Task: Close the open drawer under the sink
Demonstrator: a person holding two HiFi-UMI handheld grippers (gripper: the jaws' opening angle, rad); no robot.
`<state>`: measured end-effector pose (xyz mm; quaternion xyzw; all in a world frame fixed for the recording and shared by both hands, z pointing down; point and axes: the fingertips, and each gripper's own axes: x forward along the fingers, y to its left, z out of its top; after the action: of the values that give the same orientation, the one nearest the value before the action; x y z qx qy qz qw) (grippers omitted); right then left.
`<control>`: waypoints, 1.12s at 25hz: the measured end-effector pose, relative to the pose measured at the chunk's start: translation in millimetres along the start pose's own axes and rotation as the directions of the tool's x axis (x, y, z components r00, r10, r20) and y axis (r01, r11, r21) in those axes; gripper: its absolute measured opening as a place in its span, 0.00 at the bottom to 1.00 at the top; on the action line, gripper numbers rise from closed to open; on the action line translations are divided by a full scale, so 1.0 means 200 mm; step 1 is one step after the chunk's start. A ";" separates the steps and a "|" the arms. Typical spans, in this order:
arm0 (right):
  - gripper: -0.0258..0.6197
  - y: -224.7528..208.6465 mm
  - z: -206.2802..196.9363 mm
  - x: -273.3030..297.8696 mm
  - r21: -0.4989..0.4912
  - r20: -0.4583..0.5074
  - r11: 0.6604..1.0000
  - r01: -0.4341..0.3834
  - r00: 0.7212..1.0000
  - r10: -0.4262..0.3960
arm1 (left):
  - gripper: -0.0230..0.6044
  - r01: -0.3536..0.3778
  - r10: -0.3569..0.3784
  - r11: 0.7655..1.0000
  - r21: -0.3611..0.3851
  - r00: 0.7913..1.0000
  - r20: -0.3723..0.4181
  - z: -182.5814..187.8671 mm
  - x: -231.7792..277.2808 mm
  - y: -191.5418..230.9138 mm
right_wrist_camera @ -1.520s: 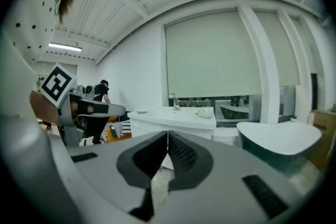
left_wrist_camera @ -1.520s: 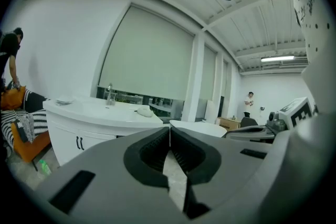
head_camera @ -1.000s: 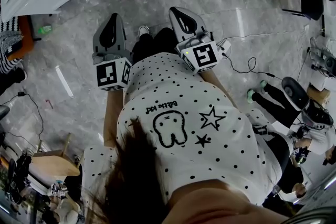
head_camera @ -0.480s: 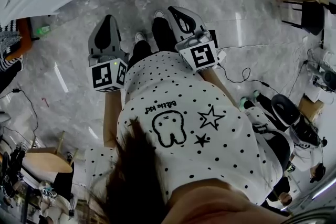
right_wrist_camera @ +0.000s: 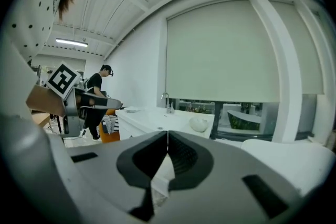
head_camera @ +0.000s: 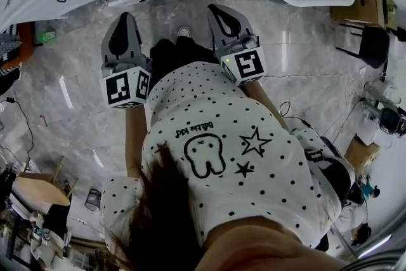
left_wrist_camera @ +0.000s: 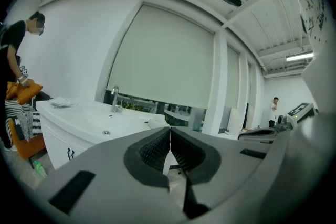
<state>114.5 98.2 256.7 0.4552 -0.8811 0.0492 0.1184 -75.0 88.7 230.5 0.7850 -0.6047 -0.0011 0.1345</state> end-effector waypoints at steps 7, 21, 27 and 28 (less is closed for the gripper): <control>0.06 -0.02 -0.04 0.08 0.000 -0.021 1.000 -0.022 1.000 0.022 | 0.05 -0.010 0.010 1.000 -0.002 1.000 -0.018 -0.02 0.07 0.05; 0.06 -0.09 0.13 0.51 0.039 -0.012 0.998 0.042 0.999 -0.042 | 0.05 0.059 -0.060 0.998 -0.014 0.997 -0.043 0.09 0.45 0.37; 0.06 -0.04 0.13 0.53 0.006 -0.038 1.000 0.026 0.999 -0.026 | 0.05 0.056 -0.056 0.998 -0.010 0.997 -0.048 0.07 0.44 0.38; 0.06 -0.04 0.13 0.52 0.006 -0.042 1.000 0.026 0.999 -0.025 | 0.05 0.054 -0.054 0.999 -0.010 0.997 -0.053 0.06 0.43 0.38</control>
<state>58.6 5.4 257.7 0.4657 -0.8724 0.0599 0.1359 -125.9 -13.7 248.5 0.8002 -0.5795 0.0134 0.1539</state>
